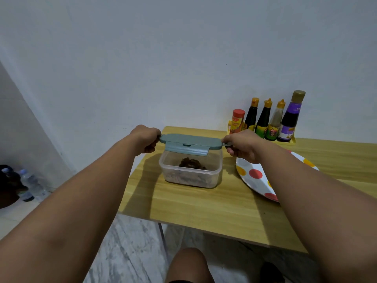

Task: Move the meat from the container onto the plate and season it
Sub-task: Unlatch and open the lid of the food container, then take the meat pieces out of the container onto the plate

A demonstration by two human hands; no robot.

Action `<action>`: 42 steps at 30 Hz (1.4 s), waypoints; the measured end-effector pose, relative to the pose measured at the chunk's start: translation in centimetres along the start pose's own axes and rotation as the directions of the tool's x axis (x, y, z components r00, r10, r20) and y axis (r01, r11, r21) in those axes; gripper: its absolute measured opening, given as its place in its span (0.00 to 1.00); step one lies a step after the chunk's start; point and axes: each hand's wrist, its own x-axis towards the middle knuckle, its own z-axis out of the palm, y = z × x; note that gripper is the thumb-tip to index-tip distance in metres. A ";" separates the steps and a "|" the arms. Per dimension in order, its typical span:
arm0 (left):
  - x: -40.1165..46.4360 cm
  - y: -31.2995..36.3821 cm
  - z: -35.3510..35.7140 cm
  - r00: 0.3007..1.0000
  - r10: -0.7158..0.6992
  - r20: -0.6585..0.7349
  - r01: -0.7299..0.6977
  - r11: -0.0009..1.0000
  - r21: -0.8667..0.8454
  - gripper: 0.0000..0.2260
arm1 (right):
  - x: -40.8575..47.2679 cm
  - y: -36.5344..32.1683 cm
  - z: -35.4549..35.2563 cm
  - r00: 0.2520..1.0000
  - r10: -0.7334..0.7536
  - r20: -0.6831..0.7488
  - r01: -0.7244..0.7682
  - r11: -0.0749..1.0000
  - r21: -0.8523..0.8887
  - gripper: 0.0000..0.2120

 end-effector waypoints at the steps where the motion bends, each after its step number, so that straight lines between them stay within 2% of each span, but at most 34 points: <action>1: 0.3 0.1 0.1 1.000 0.000 0.000 0.000 1.000 -0.002 0.06 | 0.4 0.0 0.0 1.000 0.000 0.004 0.000 1.000 -0.006 0.11; 12: 6.1 1.1 2.6 1.000 0.024 0.015 -0.024 0.999 -0.022 0.07 | 6.6 -0.5 -0.3 0.996 -0.005 -0.087 0.009 0.999 0.051 0.11; 15: 7.8 0.9 3.7 1.000 0.029 0.004 -0.029 0.999 0.017 0.07 | 8.3 -0.6 -0.1 0.995 -0.007 -0.102 0.010 1.000 0.025 0.10; 20: 10.3 0.2 5.4 1.000 0.022 -0.017 -0.020 0.995 0.100 0.07 | 11.0 0.0 0.0 0.991 -0.032 -0.133 0.012 0.988 -0.153 0.09; 27: 11.6 -1.4 5.9 1.000 0.008 0.010 -0.010 0.966 0.258 0.10 | 12.9 1.2 0.5 0.984 -0.114 -0.133 0.046 0.900 -0.433 0.04; 31: 11.0 -1.5 5.8 1.000 -0.012 0.019 0.004 0.932 0.363 0.09 | 12.5 1.6 0.9 0.987 -0.111 -0.117 0.035 0.857 -0.515 0.12; 34: 10.2 -1.3 5.8 0.999 -0.026 0.029 0.011 0.904 0.427 0.09 | 11.6 1.5 1.1 0.992 -0.089 -0.090 0.022 0.821 -0.570 0.13; 38: 8.9 -1.0 5.6 0.998 -0.053 0.039 0.030 0.896 0.443 0.08 | 10.4 1.0 1.2 0.996 -0.070 -0.048 0.024 0.773 -0.634 0.13; 42: 8.3 -0.4 4.8 1.000 -0.005 0.022 -0.004 0.933 0.361 0.11 | 8.8 -0.2 1.3 0.995 -0.097 -0.013 0.064 0.743 -0.666 0.15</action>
